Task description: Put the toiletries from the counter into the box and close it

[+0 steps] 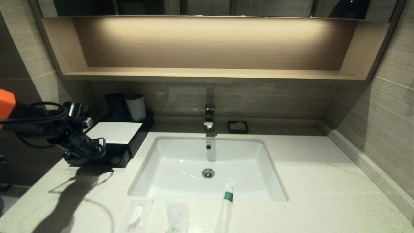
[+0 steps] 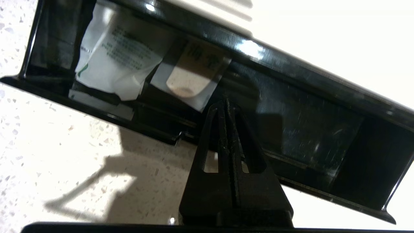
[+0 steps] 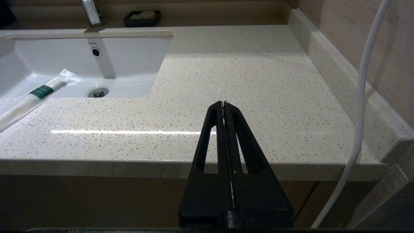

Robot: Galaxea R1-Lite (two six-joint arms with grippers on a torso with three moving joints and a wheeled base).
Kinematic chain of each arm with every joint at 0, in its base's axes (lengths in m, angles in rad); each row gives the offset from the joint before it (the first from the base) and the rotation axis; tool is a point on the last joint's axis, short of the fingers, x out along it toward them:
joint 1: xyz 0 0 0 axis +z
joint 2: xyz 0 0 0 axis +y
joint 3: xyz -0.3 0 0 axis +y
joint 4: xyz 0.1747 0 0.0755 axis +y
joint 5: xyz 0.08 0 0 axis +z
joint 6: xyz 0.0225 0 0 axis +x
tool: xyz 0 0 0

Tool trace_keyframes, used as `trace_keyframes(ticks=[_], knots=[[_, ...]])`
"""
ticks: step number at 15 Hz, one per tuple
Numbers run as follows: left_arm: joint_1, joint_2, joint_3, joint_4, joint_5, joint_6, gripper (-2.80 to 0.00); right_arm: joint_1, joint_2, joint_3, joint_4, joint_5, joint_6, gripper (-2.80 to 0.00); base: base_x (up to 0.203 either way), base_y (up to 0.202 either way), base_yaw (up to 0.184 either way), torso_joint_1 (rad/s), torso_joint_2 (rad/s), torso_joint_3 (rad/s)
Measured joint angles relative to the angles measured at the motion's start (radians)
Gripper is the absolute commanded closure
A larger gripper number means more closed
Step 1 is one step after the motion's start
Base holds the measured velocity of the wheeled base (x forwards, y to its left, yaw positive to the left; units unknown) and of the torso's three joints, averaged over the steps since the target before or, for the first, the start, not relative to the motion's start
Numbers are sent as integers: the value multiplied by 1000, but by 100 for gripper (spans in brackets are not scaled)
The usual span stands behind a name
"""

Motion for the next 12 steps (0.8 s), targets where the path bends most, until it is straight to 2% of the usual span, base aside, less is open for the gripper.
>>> trace_keyframes(ticks=[12], knots=[[6, -18, -14, 105, 0, 67, 0, 0, 0, 0, 0, 0, 0, 0, 0, 0, 0, 0, 0, 0]])
